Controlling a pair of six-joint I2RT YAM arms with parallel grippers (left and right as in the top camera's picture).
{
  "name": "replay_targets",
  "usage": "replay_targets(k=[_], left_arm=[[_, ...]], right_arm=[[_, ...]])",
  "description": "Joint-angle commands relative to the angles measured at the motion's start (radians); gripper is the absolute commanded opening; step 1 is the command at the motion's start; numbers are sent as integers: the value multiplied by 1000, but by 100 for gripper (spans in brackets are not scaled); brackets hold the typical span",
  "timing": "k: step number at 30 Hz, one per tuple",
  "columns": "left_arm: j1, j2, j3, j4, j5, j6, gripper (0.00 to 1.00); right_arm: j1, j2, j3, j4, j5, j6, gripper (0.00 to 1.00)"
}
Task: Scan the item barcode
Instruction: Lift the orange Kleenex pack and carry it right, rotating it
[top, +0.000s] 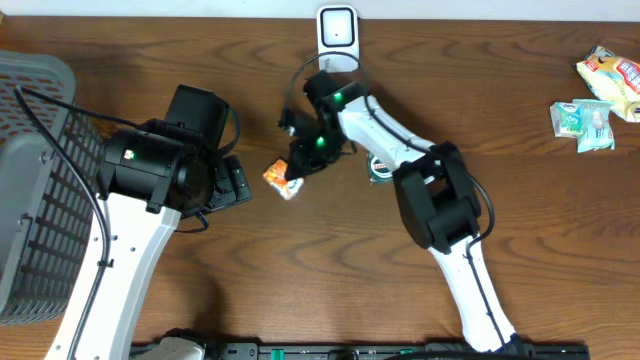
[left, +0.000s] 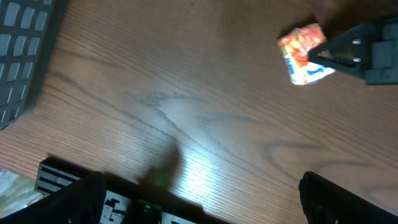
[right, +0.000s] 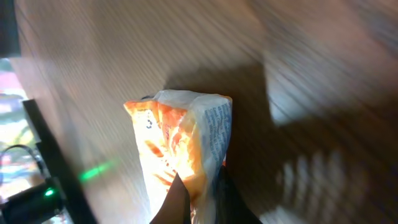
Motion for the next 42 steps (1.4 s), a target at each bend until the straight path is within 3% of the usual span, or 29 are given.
replay_targets(k=[1,4,13,25,42], left_arm=[[4,-5,5,-3,-3,-9,97],[4,-5,5,-3,-3,-9,97],[4,-5,5,-3,-3,-9,98],[4,-5,5,-3,-3,-9,97],[4,-5,5,-3,-3,-9,98]], right_arm=[[-74,-60,-11,-37,-51,8,1],[-117,-91,-11,-89,-143,-30,1],[-276,-98,-13,-265,-548,-399,1],[-400,-98,-13,-264,-817,-433,1],[-465,-98,-13,-262,-826,-429,1]])
